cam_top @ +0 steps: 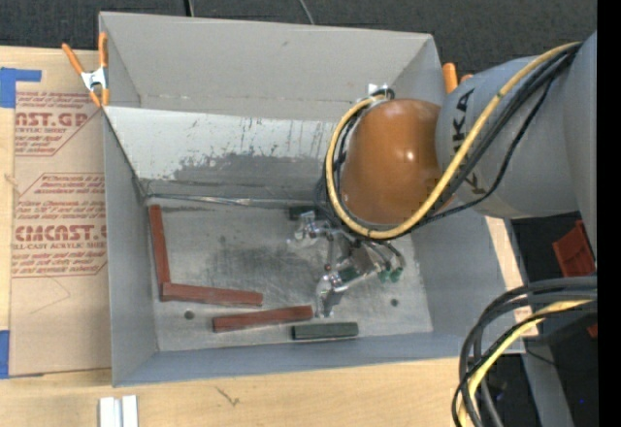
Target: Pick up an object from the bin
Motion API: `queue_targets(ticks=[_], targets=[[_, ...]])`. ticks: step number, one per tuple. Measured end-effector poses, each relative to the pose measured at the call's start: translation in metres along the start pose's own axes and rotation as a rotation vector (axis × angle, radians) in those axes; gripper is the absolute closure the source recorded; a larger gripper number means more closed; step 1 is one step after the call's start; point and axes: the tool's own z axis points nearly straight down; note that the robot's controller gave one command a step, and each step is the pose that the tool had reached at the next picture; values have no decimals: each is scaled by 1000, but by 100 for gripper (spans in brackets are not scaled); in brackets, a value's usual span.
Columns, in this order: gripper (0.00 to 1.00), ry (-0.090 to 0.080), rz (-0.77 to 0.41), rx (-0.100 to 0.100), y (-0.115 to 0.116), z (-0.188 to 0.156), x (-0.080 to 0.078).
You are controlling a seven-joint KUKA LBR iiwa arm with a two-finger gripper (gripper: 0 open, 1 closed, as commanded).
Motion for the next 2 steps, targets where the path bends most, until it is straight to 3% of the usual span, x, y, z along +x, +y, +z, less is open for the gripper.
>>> queue_targets(ticks=[1,2], targets=[[100,7,172,-1,4,23,23],[0,7,172,-1,4,23,23]])
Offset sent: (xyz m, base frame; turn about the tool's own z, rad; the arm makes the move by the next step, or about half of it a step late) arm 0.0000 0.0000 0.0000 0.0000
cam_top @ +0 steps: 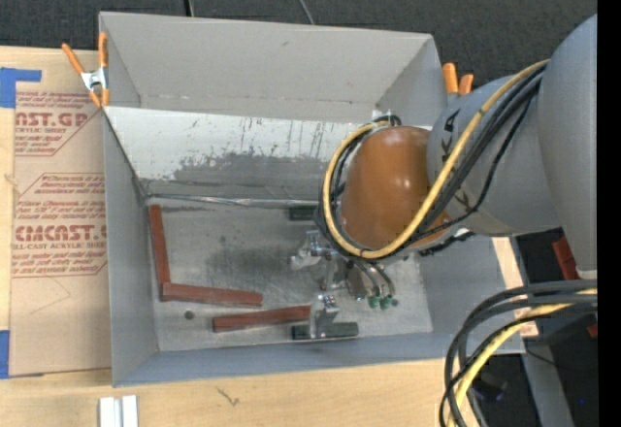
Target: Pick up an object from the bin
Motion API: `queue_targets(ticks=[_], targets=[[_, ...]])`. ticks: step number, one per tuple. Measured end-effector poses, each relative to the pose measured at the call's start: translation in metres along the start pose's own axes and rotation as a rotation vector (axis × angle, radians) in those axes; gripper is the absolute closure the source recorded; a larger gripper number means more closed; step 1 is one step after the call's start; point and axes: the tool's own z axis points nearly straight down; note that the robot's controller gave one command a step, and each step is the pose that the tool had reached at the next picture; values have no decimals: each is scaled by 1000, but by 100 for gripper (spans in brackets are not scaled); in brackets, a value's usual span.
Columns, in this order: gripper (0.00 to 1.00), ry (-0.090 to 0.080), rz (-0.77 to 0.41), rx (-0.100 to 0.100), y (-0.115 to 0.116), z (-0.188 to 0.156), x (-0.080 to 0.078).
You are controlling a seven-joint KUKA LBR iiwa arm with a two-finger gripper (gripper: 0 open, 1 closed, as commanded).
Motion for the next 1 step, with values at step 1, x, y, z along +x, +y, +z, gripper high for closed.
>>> queue_targets(ticks=[1], targets=[[0,0,0,0,0,0,0]])
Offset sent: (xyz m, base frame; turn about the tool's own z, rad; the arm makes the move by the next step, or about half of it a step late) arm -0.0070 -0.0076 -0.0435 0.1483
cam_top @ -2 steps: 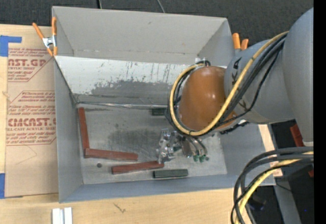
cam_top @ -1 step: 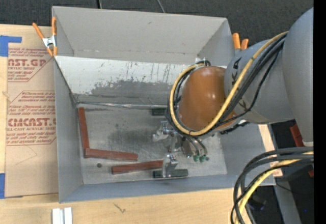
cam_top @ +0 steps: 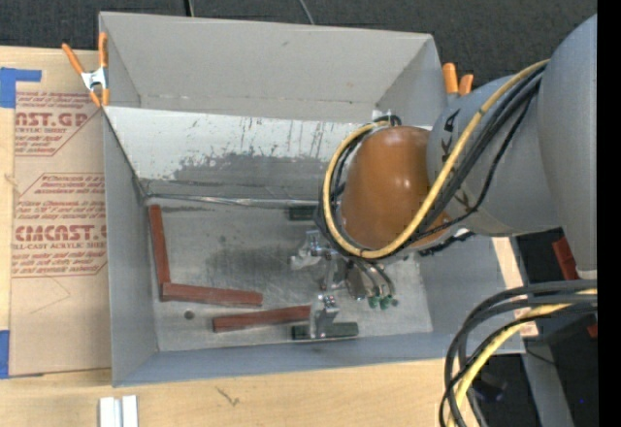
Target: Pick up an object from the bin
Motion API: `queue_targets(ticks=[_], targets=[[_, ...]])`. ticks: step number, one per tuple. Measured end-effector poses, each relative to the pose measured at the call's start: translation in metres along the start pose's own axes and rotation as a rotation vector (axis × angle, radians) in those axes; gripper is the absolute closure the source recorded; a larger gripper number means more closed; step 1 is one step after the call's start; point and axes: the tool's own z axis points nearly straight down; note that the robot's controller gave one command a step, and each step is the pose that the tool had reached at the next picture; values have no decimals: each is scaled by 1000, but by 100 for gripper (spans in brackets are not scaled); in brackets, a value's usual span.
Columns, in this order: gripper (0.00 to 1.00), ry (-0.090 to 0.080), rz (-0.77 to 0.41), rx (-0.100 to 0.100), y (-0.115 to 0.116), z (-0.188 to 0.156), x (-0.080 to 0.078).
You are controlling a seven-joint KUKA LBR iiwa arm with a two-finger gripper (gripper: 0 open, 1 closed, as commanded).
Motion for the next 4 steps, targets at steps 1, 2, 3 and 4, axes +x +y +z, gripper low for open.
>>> queue_targets(ticks=[1,2,3,4], targets=[[100,9,145,-2,-5,35,7],[100,8,145,-2,-5,35,7],[100,-2,79,1,15,-93,-9],[100,-2,80,1,15,-93,-9]])
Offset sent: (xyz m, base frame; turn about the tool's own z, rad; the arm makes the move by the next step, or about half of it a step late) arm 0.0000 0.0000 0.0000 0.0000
